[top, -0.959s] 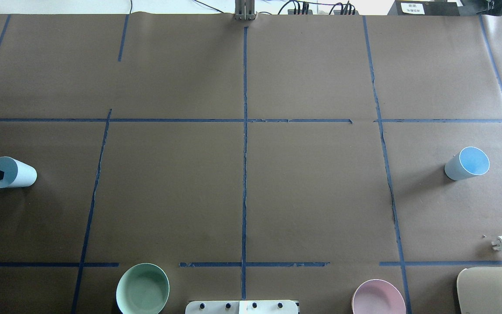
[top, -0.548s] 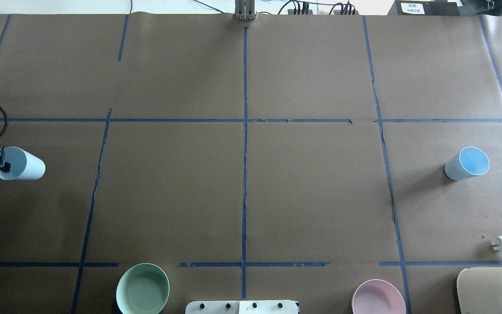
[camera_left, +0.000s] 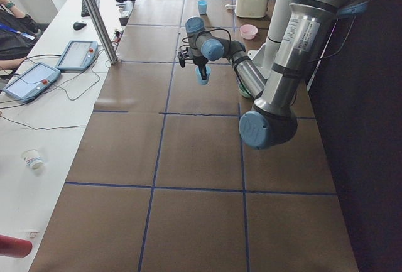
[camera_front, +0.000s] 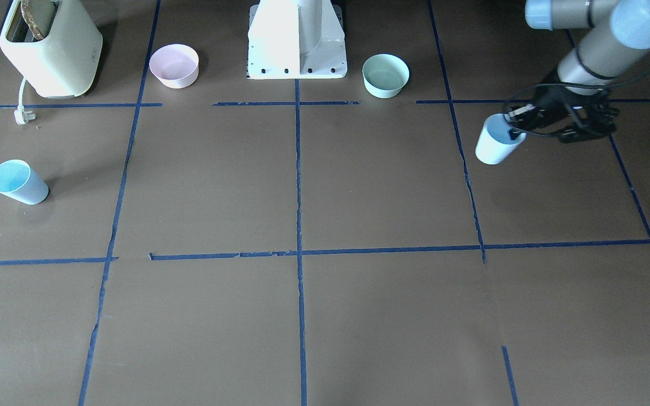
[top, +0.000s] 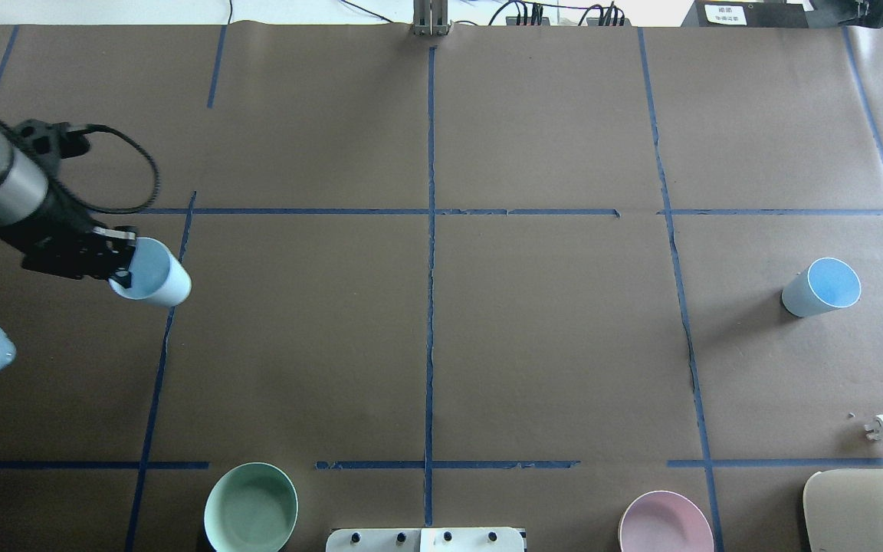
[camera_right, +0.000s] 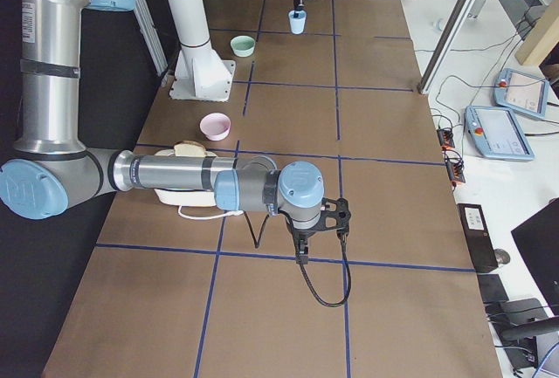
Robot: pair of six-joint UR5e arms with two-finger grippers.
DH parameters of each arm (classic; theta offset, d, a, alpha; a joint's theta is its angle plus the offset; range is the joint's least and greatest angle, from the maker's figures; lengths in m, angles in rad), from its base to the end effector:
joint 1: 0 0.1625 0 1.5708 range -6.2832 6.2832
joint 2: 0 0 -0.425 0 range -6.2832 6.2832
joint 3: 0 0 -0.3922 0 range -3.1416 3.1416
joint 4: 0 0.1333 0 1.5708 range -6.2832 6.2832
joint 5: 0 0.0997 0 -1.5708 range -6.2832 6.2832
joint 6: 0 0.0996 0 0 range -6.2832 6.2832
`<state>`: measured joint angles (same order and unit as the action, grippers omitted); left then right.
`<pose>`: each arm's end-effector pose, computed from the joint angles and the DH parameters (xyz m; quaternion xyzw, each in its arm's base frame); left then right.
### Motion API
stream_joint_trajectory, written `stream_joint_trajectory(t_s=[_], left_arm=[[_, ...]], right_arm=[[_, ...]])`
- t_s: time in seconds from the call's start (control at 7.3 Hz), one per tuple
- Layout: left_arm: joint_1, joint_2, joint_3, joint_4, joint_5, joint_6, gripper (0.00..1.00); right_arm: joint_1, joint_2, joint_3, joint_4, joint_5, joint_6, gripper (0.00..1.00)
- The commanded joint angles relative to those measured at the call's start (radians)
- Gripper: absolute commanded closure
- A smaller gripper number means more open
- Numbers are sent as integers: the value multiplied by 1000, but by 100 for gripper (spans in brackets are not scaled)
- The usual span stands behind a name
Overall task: Stack blue cups with both arms
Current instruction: 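Carry the cup with the left gripper to the table center and set it down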
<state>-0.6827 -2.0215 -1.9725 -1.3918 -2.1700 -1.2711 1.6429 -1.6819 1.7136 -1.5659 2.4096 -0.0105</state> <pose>0.3955 -0.4210 0.2519 -0.0967 0.4097 -0.0759 0.9039 0.0913 -0.4415 0.6353 0.0335 -0.4061 0.0207 0.9130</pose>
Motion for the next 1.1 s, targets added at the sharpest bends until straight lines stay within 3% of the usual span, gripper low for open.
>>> stream_joint_trajectory(t_s=[0.0, 0.27, 0.68, 0.96], left_arm=[[132, -281, 241, -63, 77, -177, 100], [135, -313, 378, -235, 91, -208, 100], [155, -347, 431, -245, 98, -209, 99], [161, -342, 429, -245, 98, -211, 89]], right_arm=[[-2, 1, -3, -2, -3, 1, 0], [-2, 1, -2, 0, 9, 3, 0], [-2, 4, 3, 0, 13, 4, 0], [-2, 7, 4, 0, 40, 4, 0]])
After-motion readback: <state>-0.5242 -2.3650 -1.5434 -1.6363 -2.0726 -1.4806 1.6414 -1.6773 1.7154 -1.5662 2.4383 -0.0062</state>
